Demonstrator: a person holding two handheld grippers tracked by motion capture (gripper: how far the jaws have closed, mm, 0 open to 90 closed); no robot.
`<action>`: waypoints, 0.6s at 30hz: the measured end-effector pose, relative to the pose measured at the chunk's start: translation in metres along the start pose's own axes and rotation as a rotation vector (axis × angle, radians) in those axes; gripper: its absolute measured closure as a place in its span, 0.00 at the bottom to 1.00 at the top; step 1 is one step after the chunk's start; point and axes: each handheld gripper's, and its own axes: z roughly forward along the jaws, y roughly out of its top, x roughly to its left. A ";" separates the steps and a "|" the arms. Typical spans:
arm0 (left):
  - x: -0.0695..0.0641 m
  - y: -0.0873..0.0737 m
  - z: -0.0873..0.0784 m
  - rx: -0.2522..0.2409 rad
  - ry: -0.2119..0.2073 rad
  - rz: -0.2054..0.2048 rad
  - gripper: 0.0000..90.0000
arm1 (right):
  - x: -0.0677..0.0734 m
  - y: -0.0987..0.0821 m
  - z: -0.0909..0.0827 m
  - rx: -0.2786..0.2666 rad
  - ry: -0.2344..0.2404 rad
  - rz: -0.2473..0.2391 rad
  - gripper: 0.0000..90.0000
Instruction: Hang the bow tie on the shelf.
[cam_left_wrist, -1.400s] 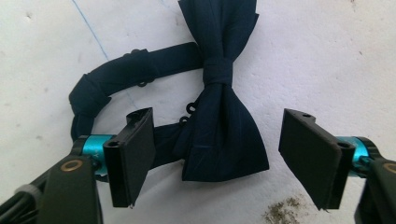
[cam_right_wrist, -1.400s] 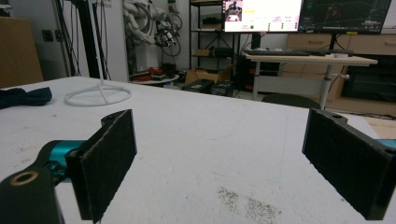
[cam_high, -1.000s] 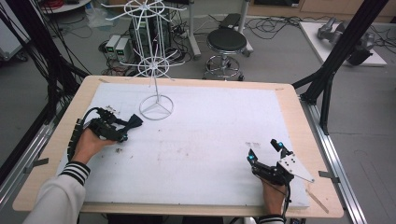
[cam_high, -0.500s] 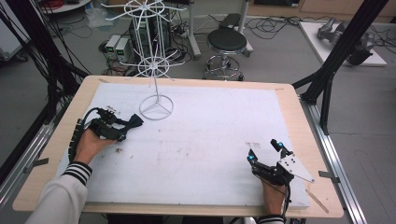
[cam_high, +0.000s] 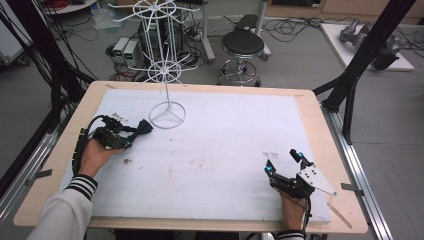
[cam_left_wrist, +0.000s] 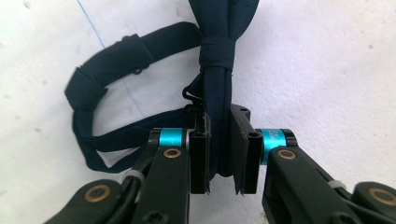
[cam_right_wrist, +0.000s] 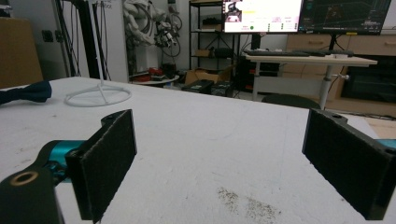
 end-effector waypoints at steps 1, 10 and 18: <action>0.000 0.000 -0.002 -0.011 -0.003 0.000 0.87 | 0.000 0.000 0.000 0.000 0.000 0.001 0.10; 0.002 -0.005 -0.013 -0.116 -0.002 -0.009 0.88 | 0.000 0.000 0.000 -0.002 0.001 -0.005 0.10; 0.006 -0.007 -0.027 -0.252 -0.021 -0.037 0.88 | 0.000 0.000 0.000 0.001 -0.001 0.000 0.10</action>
